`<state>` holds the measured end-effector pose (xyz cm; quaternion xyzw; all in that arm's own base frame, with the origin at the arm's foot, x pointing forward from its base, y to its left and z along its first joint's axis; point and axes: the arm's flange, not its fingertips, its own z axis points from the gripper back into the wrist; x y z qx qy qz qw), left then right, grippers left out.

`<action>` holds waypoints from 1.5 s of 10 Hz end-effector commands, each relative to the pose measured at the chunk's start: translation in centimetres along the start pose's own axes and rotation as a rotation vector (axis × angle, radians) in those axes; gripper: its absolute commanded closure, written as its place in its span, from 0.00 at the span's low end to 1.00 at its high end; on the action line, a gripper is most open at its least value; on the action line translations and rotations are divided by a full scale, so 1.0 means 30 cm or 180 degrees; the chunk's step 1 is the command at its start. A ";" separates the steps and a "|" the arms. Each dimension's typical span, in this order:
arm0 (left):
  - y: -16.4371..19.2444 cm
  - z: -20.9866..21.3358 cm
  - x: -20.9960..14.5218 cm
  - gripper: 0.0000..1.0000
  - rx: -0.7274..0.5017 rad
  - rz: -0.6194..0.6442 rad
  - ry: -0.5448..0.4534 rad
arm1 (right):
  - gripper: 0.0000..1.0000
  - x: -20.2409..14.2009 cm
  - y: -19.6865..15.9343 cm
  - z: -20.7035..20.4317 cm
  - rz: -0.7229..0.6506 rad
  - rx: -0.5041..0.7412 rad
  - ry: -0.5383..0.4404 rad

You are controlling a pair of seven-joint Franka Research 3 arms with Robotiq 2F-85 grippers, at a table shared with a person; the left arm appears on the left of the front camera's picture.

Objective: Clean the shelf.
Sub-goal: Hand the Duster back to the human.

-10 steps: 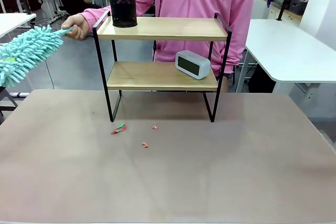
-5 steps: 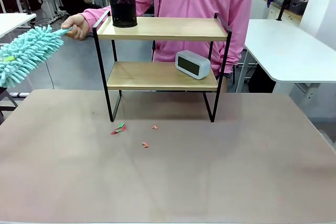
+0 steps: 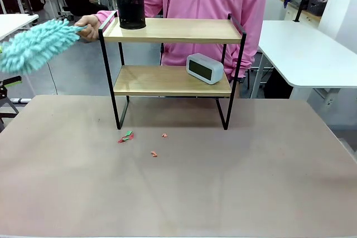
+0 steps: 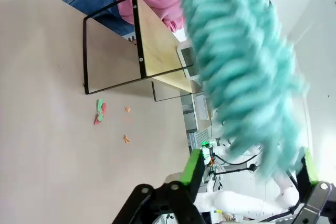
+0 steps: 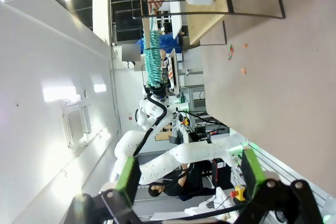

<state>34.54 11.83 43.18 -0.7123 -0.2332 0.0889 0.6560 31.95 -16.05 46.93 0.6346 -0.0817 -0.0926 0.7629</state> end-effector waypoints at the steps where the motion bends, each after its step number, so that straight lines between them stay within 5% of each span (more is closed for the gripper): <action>1: -0.016 -0.046 -0.121 0.00 0.0042 0.0062 0.0234 | 0.00 -0.001 0.000 0.008 0.0070 -0.0002 0.0038; 4: 0.010 -0.224 -0.180 0.00 0.0013 0.0111 0.0625 | 0.00 -0.017 0.025 -0.068 0.0074 0.0037 0.0167; 7: 0.081 -0.423 -0.217 0.00 0.0192 0.0165 0.0680 | 0.00 -0.079 0.023 -0.591 0.0182 0.0057 0.0779; 9: 0.150 -0.446 -0.234 0.00 0.0560 0.0281 0.0679 | 0.00 -0.116 0.046 -0.769 0.0156 0.0048 0.0468; 10: 0.102 -0.451 -0.109 0.00 0.0192 0.0199 0.0821 | 0.00 -0.111 0.008 -0.596 0.0101 -0.0004 0.0811; 15: 0.102 -0.451 -0.109 0.00 0.0192 0.0199 0.0821 | 0.00 -0.111 0.008 -0.596 0.0101 -0.0004 0.0811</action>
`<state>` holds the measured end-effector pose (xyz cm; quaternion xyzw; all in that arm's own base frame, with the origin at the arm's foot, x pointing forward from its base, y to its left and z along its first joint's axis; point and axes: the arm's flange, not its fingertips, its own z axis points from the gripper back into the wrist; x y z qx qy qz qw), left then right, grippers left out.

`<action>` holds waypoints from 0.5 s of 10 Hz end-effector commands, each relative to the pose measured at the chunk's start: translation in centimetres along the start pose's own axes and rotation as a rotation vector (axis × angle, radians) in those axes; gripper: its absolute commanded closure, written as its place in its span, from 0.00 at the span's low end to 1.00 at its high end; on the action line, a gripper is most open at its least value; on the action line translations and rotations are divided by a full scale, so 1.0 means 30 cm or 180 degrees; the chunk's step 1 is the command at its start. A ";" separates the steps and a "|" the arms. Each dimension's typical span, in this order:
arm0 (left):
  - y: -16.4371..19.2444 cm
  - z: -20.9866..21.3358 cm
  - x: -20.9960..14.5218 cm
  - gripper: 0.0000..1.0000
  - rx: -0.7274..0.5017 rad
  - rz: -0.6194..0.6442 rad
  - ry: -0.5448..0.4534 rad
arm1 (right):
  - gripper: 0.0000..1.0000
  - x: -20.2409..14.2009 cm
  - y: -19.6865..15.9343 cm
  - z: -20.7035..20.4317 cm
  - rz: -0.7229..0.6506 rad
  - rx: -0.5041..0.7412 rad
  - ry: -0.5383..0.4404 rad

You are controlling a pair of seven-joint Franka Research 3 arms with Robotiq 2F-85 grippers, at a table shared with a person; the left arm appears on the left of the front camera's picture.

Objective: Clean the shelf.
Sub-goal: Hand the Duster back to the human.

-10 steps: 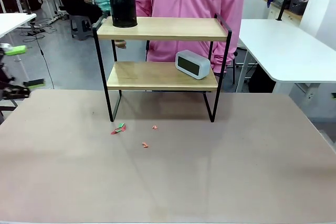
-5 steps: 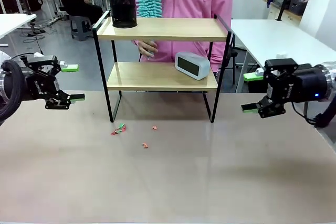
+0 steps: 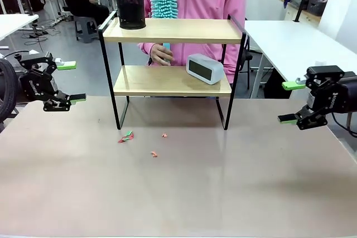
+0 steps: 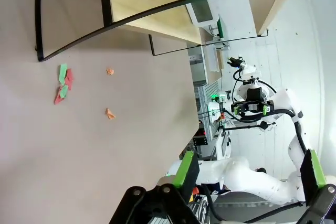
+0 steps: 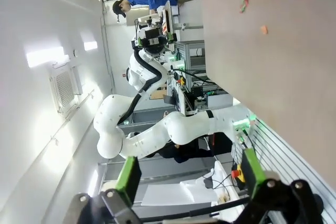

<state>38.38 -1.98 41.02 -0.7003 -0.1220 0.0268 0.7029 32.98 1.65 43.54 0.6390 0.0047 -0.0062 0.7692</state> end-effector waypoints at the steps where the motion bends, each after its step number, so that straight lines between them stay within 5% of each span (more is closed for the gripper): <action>1: -0.009 0.007 -0.004 0.00 -0.0042 -0.0007 0.0011 | 0.00 0.002 0.013 -0.004 0.0029 0.0003 0.0035; 5: -0.009 0.007 -0.004 0.00 -0.0042 -0.0007 0.0011 | 0.00 0.002 0.013 -0.004 0.0029 0.0003 0.0035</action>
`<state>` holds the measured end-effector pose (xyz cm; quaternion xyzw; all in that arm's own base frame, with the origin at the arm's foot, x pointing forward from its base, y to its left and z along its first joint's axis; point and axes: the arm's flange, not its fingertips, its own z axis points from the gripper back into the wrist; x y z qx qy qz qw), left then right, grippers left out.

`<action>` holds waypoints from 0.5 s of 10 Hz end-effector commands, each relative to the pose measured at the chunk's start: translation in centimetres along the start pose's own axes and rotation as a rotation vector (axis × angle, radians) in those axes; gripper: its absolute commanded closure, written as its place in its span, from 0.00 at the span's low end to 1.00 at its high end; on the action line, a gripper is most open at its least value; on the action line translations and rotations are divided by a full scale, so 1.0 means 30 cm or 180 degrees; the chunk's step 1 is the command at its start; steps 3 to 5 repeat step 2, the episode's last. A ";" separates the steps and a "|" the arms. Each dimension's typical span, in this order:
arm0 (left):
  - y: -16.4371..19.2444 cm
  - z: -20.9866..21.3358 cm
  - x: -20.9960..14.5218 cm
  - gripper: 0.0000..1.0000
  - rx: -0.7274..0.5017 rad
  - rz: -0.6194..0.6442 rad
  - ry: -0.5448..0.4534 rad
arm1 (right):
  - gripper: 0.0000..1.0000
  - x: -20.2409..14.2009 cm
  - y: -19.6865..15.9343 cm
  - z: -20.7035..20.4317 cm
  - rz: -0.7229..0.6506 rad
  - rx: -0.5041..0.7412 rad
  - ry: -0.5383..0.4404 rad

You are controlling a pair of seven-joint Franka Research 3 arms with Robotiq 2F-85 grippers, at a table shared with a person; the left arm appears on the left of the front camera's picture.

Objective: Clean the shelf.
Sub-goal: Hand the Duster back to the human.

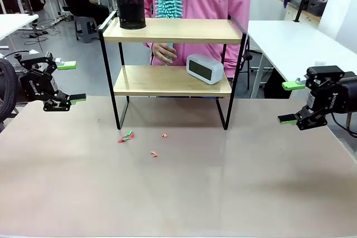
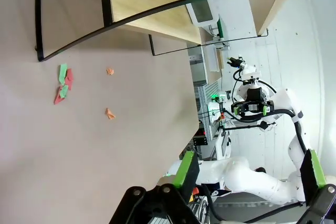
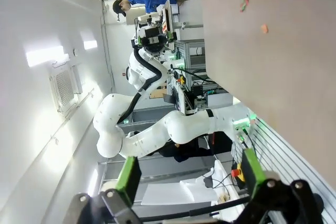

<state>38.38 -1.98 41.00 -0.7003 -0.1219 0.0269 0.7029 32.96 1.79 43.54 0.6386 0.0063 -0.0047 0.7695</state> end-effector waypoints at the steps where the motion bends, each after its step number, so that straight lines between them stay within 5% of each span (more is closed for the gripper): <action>1: -0.010 0.007 -0.004 0.00 -0.0042 -0.0009 0.0011 | 0.00 0.003 0.013 0.001 0.0029 0.0006 0.0021; 5: -0.010 0.007 -0.004 0.00 -0.0042 -0.0009 0.0011 | 0.00 0.003 0.013 0.001 0.0029 0.0006 0.0021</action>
